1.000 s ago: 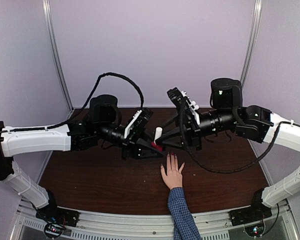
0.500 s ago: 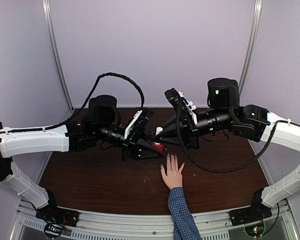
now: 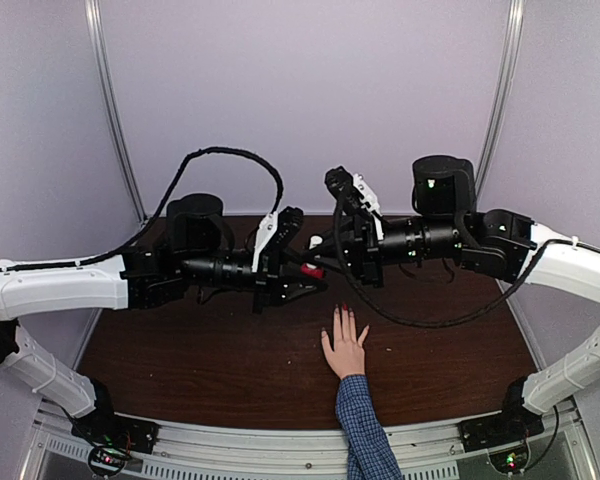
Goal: Paint the nails
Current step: Screw the nail polish bottle cap onto the nail polish bottle.
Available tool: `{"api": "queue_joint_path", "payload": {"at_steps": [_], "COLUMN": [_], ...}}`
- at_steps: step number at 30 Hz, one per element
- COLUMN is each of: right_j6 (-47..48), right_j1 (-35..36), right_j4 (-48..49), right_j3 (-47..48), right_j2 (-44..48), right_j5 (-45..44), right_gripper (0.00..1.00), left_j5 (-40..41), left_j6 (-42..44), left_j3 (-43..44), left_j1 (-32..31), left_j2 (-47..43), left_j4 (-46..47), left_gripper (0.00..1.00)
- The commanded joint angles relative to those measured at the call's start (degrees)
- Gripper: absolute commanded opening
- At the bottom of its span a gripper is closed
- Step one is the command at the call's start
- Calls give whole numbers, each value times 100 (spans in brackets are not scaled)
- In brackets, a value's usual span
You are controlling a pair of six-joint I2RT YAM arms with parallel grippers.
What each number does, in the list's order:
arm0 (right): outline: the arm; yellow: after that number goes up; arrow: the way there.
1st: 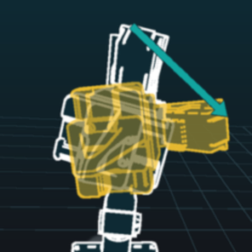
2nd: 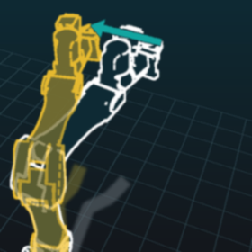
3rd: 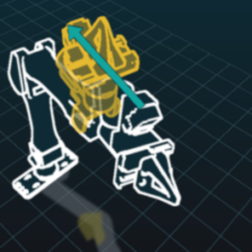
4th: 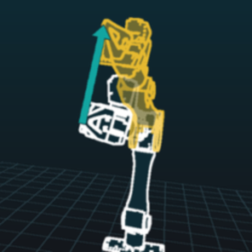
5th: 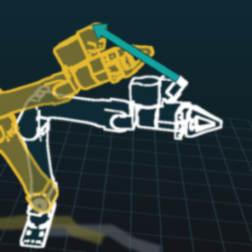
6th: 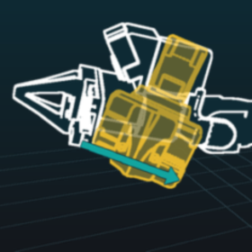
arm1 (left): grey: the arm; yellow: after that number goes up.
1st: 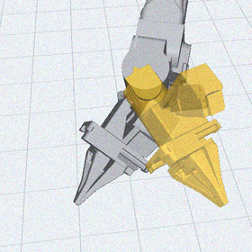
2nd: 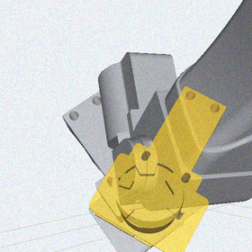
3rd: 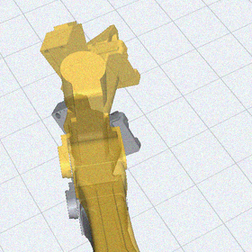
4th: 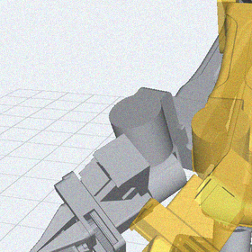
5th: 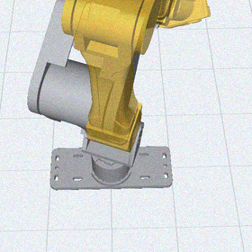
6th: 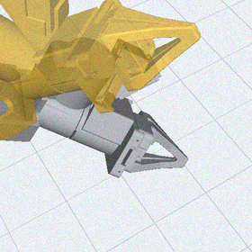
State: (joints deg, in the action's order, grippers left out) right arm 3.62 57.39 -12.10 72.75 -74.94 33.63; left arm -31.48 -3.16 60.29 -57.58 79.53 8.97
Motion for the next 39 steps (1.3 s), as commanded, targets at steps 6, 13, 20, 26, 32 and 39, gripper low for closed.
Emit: {"api": "queue_joint_path", "payload": {"at_steps": [6, 13, 20, 26, 32, 39], "right_j6": [-569, -978, -1341, -1412, -1168, -933], "right_j1": [79, 125, 158, 201, 186, -30], "right_j4": [-65, 245, 561, 457, 315, 519], "right_j3": [14, -113, -283, -203, -241, -675], "right_j2": [-114, -341, -506, -635, -416, 282], "right_j5": [-1086, -2210, -3216, -3671, -3380, -2947], "right_gripper": [0, 0, 0, 0, 24, 52], "left_j5": [2332, 3041, 4037, 4597, 3578, 1788], "left_j6": [-149, -234, -504, -560, -693, -584], "left_j3": [16, 62, 66, 153, -61, -188], "left_j1": [133, 88, -44, -143, 30, 288], "left_j2": [-111, 61, 351, 566, 382, 135], "left_j4": [404, 580, 824, 847, 1069, 894], "left_gripper": [0, 0, 0, 0, 0, 0]}}
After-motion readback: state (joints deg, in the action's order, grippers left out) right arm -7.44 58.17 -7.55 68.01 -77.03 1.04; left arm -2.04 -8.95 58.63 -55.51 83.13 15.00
